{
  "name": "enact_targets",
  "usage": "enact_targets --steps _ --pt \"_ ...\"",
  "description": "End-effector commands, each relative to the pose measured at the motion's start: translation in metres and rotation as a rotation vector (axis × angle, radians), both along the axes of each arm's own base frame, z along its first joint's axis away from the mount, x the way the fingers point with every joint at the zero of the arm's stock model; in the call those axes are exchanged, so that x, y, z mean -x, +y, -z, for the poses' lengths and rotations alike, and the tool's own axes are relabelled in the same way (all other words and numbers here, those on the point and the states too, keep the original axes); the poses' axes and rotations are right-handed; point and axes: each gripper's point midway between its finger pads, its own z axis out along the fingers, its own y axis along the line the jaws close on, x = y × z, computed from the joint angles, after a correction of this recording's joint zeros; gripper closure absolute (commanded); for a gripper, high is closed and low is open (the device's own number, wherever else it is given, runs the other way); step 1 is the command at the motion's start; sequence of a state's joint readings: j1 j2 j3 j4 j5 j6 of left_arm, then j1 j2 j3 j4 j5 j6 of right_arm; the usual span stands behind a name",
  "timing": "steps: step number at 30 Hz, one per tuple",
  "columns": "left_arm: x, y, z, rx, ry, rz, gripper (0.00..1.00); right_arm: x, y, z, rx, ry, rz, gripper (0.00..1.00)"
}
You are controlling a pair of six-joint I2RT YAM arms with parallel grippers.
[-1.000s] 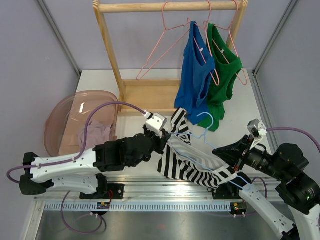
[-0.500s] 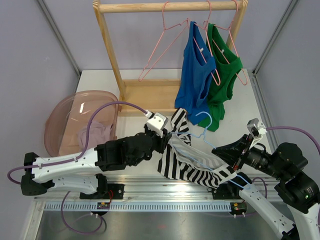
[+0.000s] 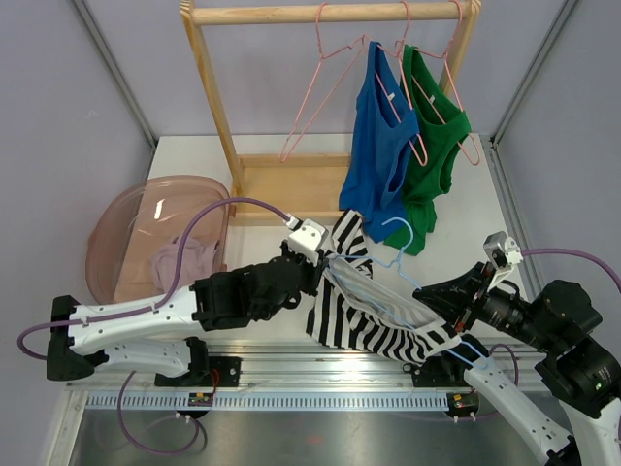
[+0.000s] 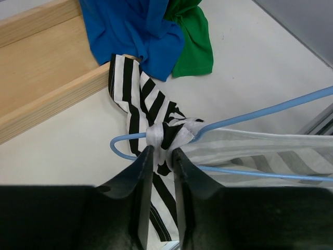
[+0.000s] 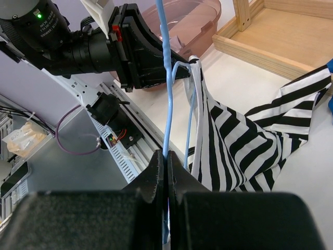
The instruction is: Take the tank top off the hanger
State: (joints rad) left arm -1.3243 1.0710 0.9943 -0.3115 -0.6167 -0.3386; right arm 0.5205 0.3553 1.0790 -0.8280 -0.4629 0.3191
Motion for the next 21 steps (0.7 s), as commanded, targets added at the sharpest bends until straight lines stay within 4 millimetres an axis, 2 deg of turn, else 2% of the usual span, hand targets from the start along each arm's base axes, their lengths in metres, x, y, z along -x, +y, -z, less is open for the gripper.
enact_targets --steps 1,7,11,17,20,21 --pt "-0.009 -0.001 -0.004 0.026 -0.021 -0.051 0.82 0.002 -0.001 -0.026 -0.059 -0.078 0.004 1.0" --pt "-0.017 0.013 -0.009 0.038 -0.041 -0.13 1.0 0.002 -0.001 -0.018 -0.042 -0.058 0.002 1.0" --pt "-0.026 0.032 -0.014 0.056 -0.054 -0.238 1.0 0.006 0.0 -0.009 -0.015 -0.048 -0.021 1.0" --pt "-0.042 0.085 -0.025 0.13 -0.058 -0.493 1.0 0.024 0.002 0.009 0.048 -0.027 -0.118 1.0" --pt "-0.05 0.116 -0.02 0.152 -0.027 -0.6 1.0 0.036 0.001 0.006 0.041 -0.069 -0.162 1.0" --pt "-0.05 0.118 -0.017 0.151 -0.013 -0.597 1.0 0.043 0.0 0.003 0.03 -0.093 -0.185 1.0"
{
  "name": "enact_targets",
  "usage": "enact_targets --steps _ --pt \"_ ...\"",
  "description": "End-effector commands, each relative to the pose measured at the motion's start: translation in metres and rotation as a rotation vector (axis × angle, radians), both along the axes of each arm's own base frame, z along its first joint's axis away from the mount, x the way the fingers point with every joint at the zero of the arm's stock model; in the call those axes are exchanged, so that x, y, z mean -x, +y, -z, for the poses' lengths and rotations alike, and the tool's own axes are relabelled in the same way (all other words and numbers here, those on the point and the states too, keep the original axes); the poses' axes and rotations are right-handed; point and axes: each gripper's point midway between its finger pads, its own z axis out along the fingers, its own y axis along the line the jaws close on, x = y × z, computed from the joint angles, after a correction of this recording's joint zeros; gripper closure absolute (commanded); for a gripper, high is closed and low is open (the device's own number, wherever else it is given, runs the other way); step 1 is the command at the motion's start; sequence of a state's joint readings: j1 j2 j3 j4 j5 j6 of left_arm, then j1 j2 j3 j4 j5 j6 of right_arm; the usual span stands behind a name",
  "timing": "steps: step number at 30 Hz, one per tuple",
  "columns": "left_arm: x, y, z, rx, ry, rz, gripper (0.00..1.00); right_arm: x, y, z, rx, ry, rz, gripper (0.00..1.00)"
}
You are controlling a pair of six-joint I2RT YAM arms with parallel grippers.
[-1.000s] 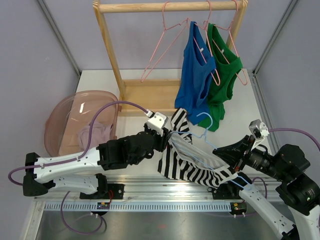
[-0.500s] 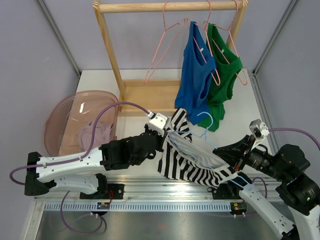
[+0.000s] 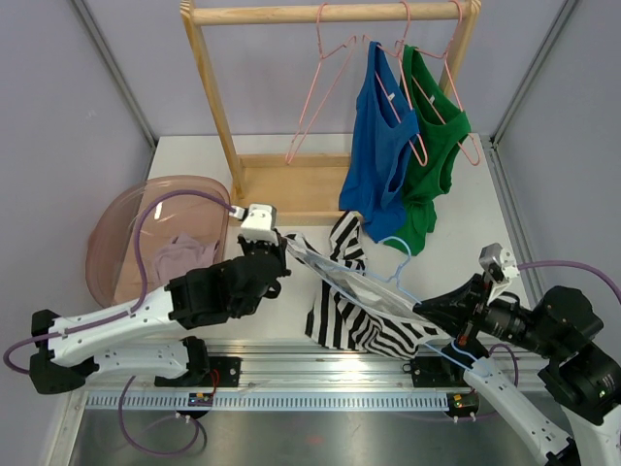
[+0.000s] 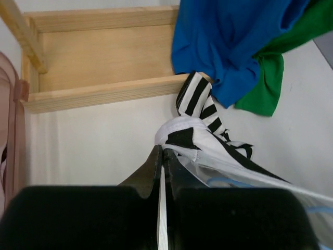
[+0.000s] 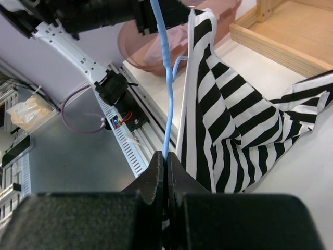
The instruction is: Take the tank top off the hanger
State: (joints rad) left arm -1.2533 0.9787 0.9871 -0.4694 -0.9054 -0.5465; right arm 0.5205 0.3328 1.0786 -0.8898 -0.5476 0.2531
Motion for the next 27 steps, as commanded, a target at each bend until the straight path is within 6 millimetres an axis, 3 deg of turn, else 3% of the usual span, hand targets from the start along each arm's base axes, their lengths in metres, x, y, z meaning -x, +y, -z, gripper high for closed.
enact_targets --steps 1,5,12,13,14,17,18,19,21,22,23,25,27 --pt "-0.014 0.042 -0.007 0.085 -0.013 -0.195 1.0 0.027 -0.001 -0.011 -0.024 -0.095 -0.109 1.0" --pt "-0.009 0.026 0.0 0.081 0.009 -0.059 1.0 0.022 0.0 -0.028 -0.115 -0.212 -0.084 1.0" --pt "0.032 -0.041 0.024 0.153 0.105 0.361 1.0 -0.012 -0.001 -0.056 -0.361 -0.393 0.061 1.0" --pt "0.037 -0.046 0.025 0.16 0.112 0.402 1.0 -0.014 -0.003 -0.07 -0.413 -0.443 0.071 1.0" --pt "0.05 -0.057 0.028 0.172 0.138 0.49 1.0 -0.024 0.002 -0.065 -0.433 -0.412 0.082 1.0" --pt "0.074 -0.077 0.034 0.198 0.141 0.66 1.0 -0.039 0.0 -0.088 -0.572 -0.466 0.124 1.0" --pt "0.086 -0.085 0.03 0.223 0.133 0.738 1.0 -0.053 -0.001 -0.092 -0.606 -0.458 0.171 1.0" --pt "0.095 -0.087 0.038 0.216 0.139 0.785 1.0 -0.052 -0.006 -0.109 -0.682 -0.501 0.179 1.0" --pt "0.125 -0.099 0.037 0.232 0.136 0.961 1.0 -0.077 -0.014 -0.11 -0.775 -0.462 0.275 1.0" --pt "0.132 -0.1 0.044 0.225 0.152 0.995 1.0 -0.069 -0.027 -0.128 -0.878 -0.539 0.286 1.0" --pt "0.134 -0.1 0.046 0.221 0.155 0.991 1.0 -0.083 -0.027 -0.115 -0.906 -0.513 0.321 1.0" --pt "0.123 -0.095 0.055 0.195 0.168 0.902 1.0 -0.1 -0.04 -0.115 -0.921 -0.467 0.436 1.0" --pt "0.096 -0.076 0.072 0.132 0.2 0.698 1.0 -0.113 -0.038 -0.11 -0.78 -0.47 0.509 1.0"
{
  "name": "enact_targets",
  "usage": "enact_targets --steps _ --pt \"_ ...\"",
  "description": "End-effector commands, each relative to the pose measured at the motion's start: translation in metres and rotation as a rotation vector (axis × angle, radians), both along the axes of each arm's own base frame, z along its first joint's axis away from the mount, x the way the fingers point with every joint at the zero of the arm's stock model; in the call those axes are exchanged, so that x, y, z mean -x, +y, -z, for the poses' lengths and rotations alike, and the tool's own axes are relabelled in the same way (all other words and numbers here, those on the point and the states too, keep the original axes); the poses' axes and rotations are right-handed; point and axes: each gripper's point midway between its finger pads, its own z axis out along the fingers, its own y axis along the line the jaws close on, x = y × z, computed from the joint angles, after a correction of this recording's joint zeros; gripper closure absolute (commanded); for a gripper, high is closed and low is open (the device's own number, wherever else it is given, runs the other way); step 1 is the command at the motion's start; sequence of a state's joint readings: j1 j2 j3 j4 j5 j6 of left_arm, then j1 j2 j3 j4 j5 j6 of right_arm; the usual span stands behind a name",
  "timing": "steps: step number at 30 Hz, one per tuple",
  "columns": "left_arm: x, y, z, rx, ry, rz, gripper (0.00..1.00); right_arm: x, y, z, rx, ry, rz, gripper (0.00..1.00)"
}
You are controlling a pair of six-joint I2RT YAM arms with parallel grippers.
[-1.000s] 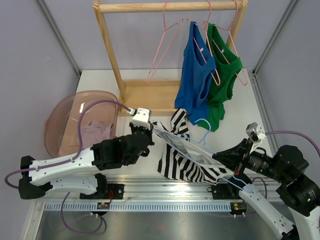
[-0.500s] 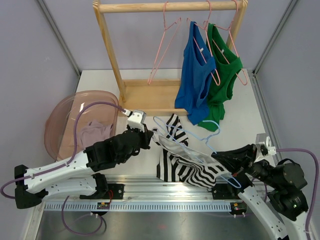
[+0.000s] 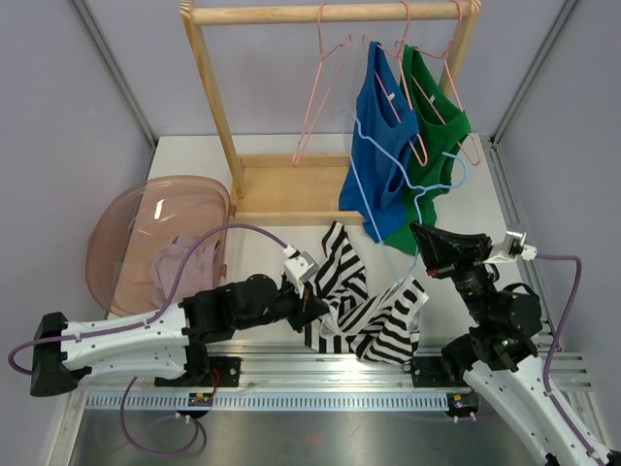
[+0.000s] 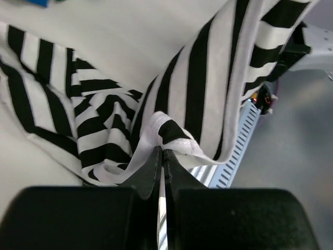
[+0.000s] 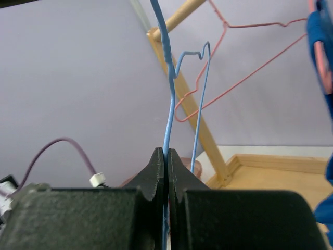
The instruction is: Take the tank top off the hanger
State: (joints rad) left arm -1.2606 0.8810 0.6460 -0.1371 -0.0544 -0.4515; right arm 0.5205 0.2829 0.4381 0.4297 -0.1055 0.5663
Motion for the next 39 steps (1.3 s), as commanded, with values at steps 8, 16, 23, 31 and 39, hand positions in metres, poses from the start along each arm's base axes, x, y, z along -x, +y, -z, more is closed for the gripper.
enact_targets --steps 8,16,23,31,39 --pt "-0.032 0.026 0.006 -0.05 0.007 -0.254 1.0 -0.029 -0.037 -0.019 0.059 -0.121 0.332 1.0" --pt "0.003 -0.014 -0.009 0.109 0.044 -0.003 1.0 -0.004 -0.019 -0.033 -0.141 -0.363 0.162 1.0" --pt "-0.039 0.02 0.037 -0.149 0.065 -0.335 0.97 -0.066 -0.007 -0.015 -0.007 0.067 0.221 1.0" --pt "-0.044 0.052 0.038 -0.231 0.074 -0.45 0.01 -0.102 -0.009 -0.031 0.233 0.215 0.359 1.0" --pt "-0.052 0.094 0.015 -0.315 0.042 -0.584 0.01 -0.159 0.008 -0.053 0.418 0.308 0.44 1.0"
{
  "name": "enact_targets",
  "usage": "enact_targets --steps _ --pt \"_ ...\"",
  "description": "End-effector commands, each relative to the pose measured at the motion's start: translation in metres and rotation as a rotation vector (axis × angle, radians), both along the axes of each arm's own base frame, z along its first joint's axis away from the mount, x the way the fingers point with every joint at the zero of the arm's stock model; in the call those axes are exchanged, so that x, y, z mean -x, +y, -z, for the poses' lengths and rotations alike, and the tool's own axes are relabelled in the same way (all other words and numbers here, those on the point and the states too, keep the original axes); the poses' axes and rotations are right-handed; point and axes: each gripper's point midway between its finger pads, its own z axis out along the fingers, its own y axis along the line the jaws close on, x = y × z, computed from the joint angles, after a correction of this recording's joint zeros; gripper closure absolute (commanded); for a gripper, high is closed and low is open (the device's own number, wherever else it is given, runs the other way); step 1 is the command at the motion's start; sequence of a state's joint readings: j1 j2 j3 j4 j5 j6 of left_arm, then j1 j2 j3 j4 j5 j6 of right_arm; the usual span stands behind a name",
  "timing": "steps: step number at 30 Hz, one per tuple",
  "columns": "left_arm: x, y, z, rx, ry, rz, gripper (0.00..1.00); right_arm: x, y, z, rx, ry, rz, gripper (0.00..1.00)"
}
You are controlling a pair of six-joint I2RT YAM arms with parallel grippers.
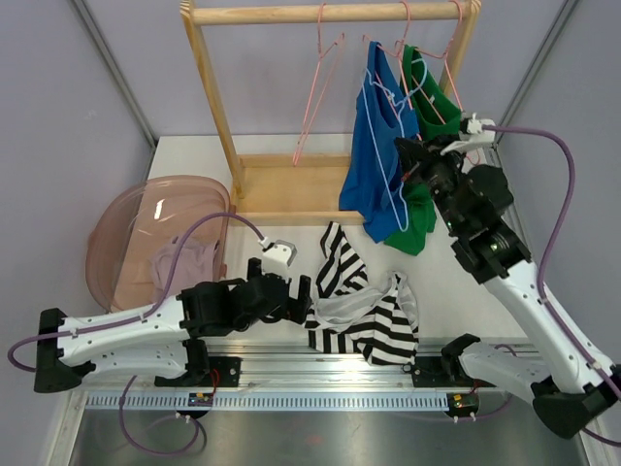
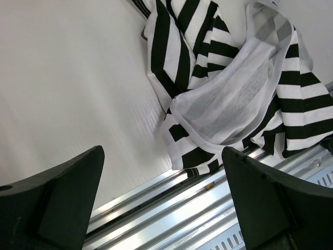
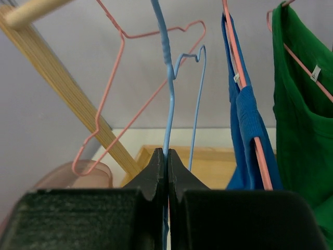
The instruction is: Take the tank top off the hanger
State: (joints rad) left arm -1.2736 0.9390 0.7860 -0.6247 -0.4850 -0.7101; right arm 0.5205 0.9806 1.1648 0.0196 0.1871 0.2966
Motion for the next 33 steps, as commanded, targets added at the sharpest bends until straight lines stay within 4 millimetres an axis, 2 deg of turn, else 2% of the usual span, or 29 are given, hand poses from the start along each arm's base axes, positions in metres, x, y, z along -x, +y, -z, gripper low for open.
enact_targets --steps 1,2,3,5,6,7,9,10,11,12,14,21,22,24,30,31,33 --pt "-0.009 0.023 -0.027 0.003 -0.052 -0.097 0.01 -0.016 -0.005 -0.015 0.115 0.025 0.066 1.0" --pt "-0.007 0.028 -0.027 -0.008 -0.051 -0.097 0.01 -0.031 0.002 -0.008 0.146 0.052 0.072 1.0" --pt "-0.007 0.029 -0.029 -0.005 -0.053 -0.094 0.01 -0.037 0.004 -0.01 0.164 0.051 0.079 1.0" --pt "-0.006 0.035 -0.034 0.005 -0.064 -0.092 0.01 -0.055 0.012 -0.021 0.193 0.043 0.09 1.0" --pt "-0.006 0.036 -0.035 0.011 -0.072 -0.089 0.01 -0.057 0.012 -0.036 0.193 0.011 0.098 1.0" --pt "-0.007 0.036 -0.038 0.02 -0.088 -0.083 0.01 -0.07 0.02 -0.029 0.212 0.029 0.094 1.0" --pt "-0.008 0.039 -0.038 0.03 -0.105 -0.083 0.01 -0.079 0.025 -0.033 0.223 0.03 0.1 1.0" --pt "-0.009 0.04 -0.038 0.026 -0.111 -0.079 0.01 -0.081 0.025 -0.045 0.226 0.014 0.106 1.0" --pt "-0.009 0.04 -0.037 0.025 -0.116 -0.077 0.01 -0.093 0.031 -0.036 0.245 0.039 0.116 1.0" --pt "-0.009 0.04 -0.037 0.027 -0.119 -0.078 0.01 -0.096 0.031 -0.046 0.239 0.029 0.129 1.0" --pt "-0.01 0.04 -0.036 0.02 -0.124 -0.076 0.01 -0.107 0.035 -0.042 0.254 0.038 0.146 1.0" --pt "-0.012 0.038 -0.022 -0.032 -0.126 -0.057 0.01 -0.115 0.05 -0.067 0.243 -0.017 0.156 1.0" --pt "-0.011 0.038 -0.019 -0.042 -0.124 -0.054 0.01 -0.119 0.054 -0.063 0.253 -0.006 0.15 1.0" --pt "-0.012 0.038 -0.018 -0.044 -0.124 -0.055 0.01 -0.121 0.056 -0.068 0.256 -0.002 0.151 1.0" --pt "-0.01 0.037 -0.016 -0.027 -0.121 -0.051 0.01 -0.137 0.074 -0.056 0.282 0.021 0.132 1.0" --pt "-0.01 0.038 -0.016 -0.027 -0.121 -0.051 0.01 -0.144 0.082 -0.045 0.303 0.041 0.126 1.0" --pt "-0.01 0.039 -0.019 -0.017 -0.12 -0.059 0.01 -0.146 0.093 -0.039 0.327 0.046 0.124 1.0"
